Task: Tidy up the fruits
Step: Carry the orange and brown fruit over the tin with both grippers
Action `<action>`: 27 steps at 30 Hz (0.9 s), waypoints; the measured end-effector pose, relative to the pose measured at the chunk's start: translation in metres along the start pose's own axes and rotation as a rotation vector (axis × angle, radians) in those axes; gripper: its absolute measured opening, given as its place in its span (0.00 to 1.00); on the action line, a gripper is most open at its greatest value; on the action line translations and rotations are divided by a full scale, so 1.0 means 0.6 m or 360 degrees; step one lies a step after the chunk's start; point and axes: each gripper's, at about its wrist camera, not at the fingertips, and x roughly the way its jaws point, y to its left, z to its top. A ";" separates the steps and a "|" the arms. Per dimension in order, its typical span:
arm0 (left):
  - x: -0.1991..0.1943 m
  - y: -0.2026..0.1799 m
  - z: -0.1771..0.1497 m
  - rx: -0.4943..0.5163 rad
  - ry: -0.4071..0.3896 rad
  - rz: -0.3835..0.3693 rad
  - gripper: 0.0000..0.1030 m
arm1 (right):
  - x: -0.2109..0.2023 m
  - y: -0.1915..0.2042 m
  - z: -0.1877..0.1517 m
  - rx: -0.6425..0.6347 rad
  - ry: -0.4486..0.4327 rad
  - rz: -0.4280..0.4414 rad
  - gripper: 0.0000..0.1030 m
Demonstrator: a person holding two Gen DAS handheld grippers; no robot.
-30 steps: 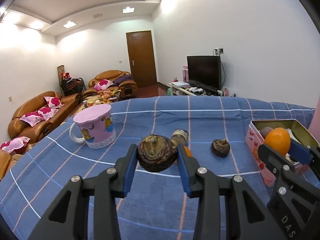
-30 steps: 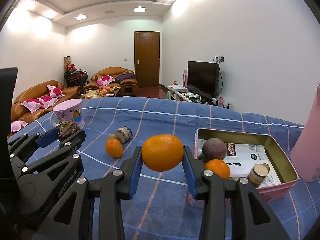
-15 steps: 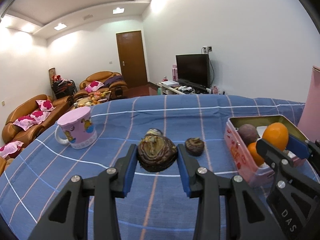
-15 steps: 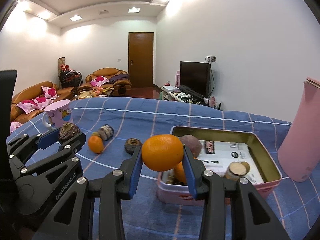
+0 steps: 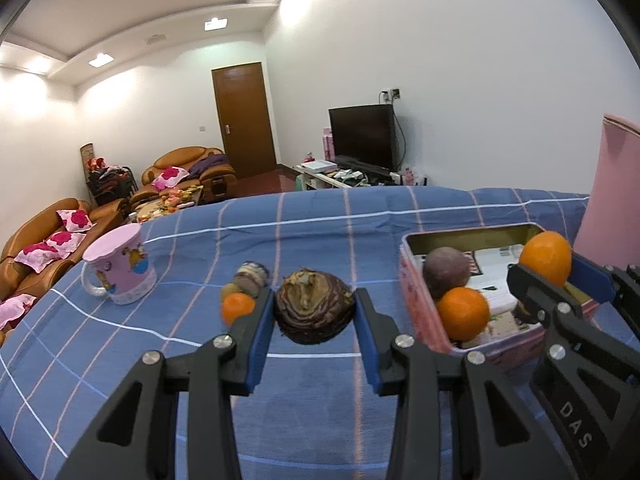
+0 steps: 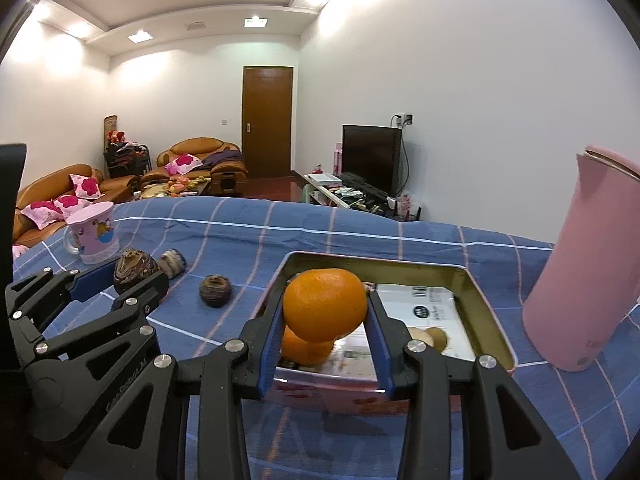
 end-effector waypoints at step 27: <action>0.033 -0.138 0.031 0.0040 0.0052 -0.0191 0.40 | 0.032 -0.143 0.010 0.0108 0.0054 -0.0211 0.40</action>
